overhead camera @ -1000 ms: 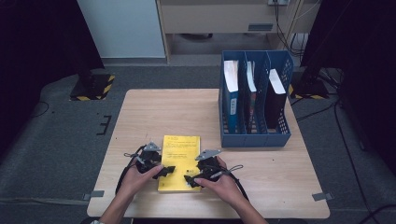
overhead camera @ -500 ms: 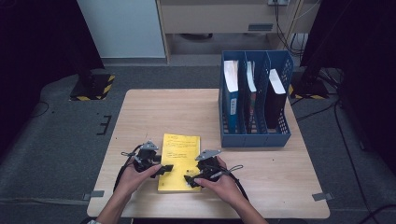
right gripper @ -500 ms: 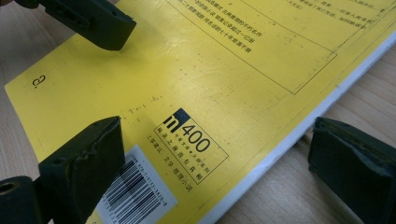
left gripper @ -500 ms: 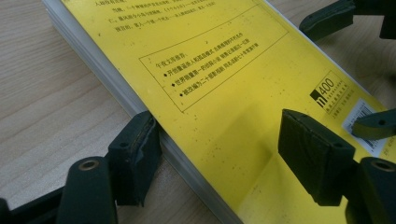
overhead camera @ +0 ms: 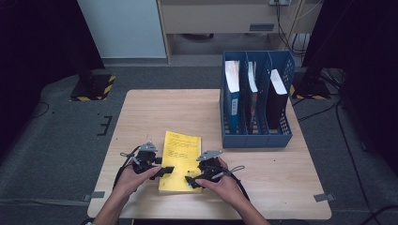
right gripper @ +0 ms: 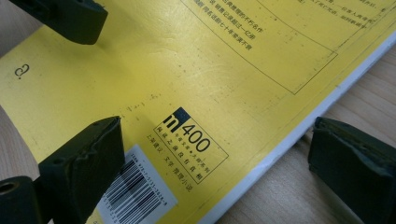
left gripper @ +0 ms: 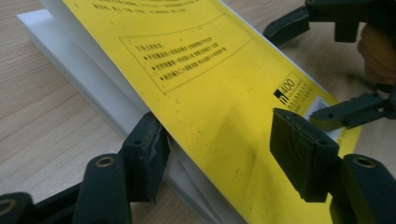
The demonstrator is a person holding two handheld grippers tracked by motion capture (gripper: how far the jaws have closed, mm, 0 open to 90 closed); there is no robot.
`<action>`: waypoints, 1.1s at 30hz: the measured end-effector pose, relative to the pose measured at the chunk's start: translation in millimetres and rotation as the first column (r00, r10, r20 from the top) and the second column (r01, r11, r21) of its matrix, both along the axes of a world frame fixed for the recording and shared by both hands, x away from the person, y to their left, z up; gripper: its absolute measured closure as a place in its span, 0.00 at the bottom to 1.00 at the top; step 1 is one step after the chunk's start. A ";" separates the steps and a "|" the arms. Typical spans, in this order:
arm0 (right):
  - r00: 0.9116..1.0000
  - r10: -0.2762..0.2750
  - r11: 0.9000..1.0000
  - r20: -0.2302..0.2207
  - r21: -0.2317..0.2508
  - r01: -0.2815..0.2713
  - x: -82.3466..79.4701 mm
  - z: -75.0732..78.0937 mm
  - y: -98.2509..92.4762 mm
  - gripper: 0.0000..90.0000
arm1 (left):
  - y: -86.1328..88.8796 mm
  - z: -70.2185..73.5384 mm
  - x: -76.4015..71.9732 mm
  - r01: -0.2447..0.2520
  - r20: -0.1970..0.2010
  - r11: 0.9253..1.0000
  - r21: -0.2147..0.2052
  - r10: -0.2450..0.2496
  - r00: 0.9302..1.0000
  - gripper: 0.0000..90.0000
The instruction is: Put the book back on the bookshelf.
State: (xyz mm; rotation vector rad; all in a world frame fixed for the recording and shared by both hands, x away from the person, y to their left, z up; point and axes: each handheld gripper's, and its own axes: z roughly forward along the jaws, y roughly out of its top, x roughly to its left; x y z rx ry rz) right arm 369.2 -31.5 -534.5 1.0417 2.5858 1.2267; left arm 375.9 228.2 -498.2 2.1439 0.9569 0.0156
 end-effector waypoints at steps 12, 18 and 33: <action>1.000 -0.006 1.000 -0.009 0.015 0.006 0.0 -0.1 -0.6 0.04 | -9.3 0.4 8.8 0.060 -0.025 0.998 -0.004 -0.060 0.998 0.44; 1.000 -0.007 1.000 -0.009 0.022 0.007 0.0 -0.5 -1.2 0.04 | -10.6 3.8 19.4 0.069 -0.035 0.998 -0.011 -0.069 0.997 0.44; 1.000 -0.004 1.000 -0.007 0.023 0.005 0.1 -0.7 -1.7 0.04 | -18.5 -0.4 23.2 0.094 -0.053 0.995 -0.022 -0.095 0.994 0.39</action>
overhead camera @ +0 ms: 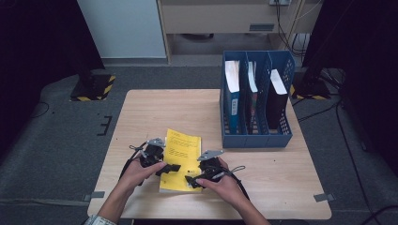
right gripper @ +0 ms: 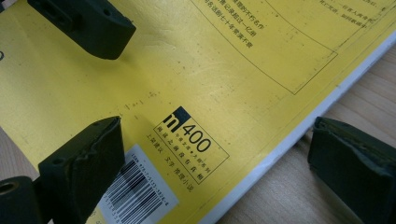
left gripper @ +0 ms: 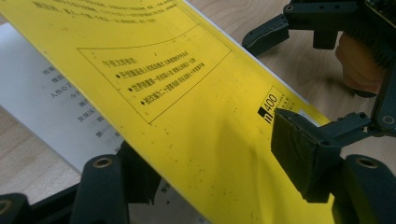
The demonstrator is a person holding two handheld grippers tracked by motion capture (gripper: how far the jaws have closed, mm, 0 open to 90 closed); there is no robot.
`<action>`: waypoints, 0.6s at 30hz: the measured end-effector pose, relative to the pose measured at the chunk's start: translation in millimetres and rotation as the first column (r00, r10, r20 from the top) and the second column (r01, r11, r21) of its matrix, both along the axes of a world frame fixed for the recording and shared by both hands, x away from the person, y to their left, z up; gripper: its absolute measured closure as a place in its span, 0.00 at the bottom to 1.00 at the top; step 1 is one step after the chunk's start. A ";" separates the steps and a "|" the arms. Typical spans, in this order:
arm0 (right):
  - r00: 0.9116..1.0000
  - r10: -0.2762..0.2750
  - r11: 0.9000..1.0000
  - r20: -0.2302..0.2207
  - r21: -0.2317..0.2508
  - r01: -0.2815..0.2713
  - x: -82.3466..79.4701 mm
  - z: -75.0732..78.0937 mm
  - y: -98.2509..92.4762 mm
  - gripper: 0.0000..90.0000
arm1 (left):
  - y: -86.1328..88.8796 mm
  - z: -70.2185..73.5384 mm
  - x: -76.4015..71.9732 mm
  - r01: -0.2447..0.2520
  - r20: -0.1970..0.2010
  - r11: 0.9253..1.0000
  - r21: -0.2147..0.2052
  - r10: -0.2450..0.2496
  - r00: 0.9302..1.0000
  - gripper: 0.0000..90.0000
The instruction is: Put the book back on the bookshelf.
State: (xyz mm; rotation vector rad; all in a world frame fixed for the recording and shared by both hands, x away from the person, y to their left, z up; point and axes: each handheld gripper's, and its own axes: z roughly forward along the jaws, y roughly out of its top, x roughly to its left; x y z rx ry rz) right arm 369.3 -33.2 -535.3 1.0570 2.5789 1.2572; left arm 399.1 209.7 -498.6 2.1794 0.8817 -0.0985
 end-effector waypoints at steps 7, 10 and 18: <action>1.000 0.002 1.000 0.001 -0.001 -0.002 -0.1 0.0 0.0 0.04 | 1.2 -1.7 -2.1 0.008 0.000 1.000 0.009 -0.008 1.000 0.39; 1.000 0.002 1.000 0.001 -0.002 -0.002 -0.1 0.0 0.0 0.04 | 0.2 -3.7 -1.0 0.008 -0.004 1.000 0.010 -0.008 1.000 0.39; 1.000 0.003 1.000 0.002 -0.002 -0.003 -0.1 0.0 0.0 0.04 | 1.0 -5.3 1.4 0.011 0.002 1.000 0.024 -0.011 1.000 0.50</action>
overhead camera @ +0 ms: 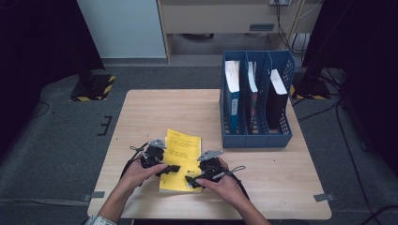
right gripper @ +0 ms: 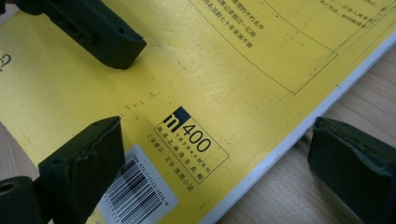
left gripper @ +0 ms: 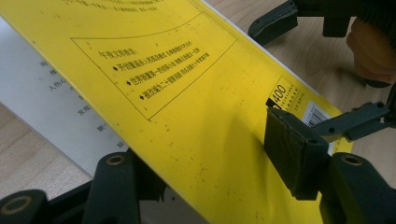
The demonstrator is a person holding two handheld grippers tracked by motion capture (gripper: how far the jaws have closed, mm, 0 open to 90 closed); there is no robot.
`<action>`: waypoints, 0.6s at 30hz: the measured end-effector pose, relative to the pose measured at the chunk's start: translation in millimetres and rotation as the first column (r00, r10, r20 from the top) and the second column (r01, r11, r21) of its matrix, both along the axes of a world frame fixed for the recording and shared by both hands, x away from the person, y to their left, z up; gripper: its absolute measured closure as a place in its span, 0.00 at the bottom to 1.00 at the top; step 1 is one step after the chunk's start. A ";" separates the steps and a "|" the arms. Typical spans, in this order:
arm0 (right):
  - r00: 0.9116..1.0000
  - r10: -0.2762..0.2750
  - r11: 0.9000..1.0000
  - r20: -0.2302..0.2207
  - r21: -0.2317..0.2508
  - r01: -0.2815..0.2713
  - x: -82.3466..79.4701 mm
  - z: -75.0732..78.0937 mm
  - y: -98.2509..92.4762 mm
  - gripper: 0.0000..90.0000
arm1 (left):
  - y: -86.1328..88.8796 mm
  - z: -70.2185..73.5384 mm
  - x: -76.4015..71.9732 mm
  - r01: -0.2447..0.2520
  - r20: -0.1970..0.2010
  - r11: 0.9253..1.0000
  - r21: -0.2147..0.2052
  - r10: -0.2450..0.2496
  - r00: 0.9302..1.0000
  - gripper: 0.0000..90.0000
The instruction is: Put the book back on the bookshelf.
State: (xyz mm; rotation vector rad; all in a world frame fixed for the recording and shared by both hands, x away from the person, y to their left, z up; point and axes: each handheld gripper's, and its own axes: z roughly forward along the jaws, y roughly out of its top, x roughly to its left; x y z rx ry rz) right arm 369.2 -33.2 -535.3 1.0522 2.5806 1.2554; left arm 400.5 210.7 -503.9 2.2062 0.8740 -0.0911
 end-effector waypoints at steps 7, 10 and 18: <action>1.000 0.006 1.000 0.009 -0.014 -0.006 -0.3 0.1 0.8 0.04 | 2.6 1.2 0.1 -0.011 0.012 1.000 0.016 0.011 1.000 0.64; 1.000 0.005 1.000 0.009 -0.016 -0.005 -0.6 0.1 1.0 0.04 | 2.6 1.4 0.1 -0.010 0.014 1.000 0.020 0.010 1.000 0.68; 1.000 0.008 1.000 0.006 -0.013 -0.008 0.3 0.2 0.5 0.04 | 2.8 -1.1 7.1 -0.002 -0.023 1.000 -0.031 0.001 1.000 0.59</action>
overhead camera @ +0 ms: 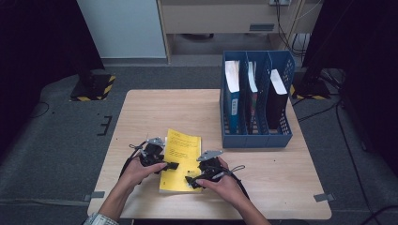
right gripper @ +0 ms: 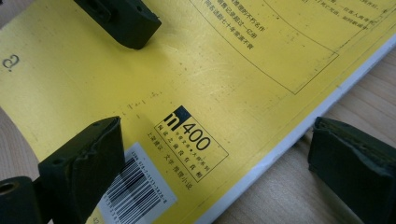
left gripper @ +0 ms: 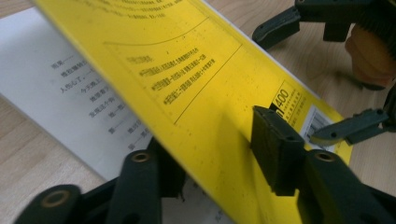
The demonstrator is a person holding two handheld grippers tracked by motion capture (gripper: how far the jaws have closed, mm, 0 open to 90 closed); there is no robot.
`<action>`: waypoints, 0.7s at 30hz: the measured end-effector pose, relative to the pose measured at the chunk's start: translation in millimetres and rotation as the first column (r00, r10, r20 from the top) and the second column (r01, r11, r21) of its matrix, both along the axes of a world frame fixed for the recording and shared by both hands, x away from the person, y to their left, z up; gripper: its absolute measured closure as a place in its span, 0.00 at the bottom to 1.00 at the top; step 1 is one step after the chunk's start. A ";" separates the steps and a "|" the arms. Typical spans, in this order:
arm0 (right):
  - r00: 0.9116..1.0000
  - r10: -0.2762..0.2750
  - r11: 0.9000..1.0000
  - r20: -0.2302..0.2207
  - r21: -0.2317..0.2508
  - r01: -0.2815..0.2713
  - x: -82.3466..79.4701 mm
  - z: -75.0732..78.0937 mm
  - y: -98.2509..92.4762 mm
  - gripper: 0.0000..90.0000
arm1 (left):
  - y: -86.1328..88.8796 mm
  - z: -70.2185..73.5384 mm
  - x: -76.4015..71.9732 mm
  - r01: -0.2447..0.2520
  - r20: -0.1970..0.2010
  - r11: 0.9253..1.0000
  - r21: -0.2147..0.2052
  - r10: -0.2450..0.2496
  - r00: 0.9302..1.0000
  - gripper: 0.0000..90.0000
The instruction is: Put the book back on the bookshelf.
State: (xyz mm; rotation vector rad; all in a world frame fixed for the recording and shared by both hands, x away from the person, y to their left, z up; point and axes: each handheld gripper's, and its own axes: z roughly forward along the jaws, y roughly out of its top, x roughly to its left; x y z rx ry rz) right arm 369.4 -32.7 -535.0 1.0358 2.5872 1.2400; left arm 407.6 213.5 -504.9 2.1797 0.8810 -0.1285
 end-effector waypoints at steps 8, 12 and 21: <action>1.000 -0.005 1.000 -0.003 0.007 0.005 0.8 -0.1 -0.8 0.04 | -1.6 -0.3 0.7 -0.007 0.019 1.000 0.008 0.007 1.000 0.60; 1.000 0.003 1.000 0.005 -0.001 -0.003 0.7 -0.3 -0.8 0.04 | -1.5 1.4 -0.4 -0.005 0.028 1.000 0.019 0.005 1.000 0.72; 1.000 0.012 1.000 0.002 -0.003 -0.012 2.0 -0.1 -1.6 0.04 | -0.1 6.5 -1.9 -0.008 0.040 1.000 -0.010 0.008 0.999 0.82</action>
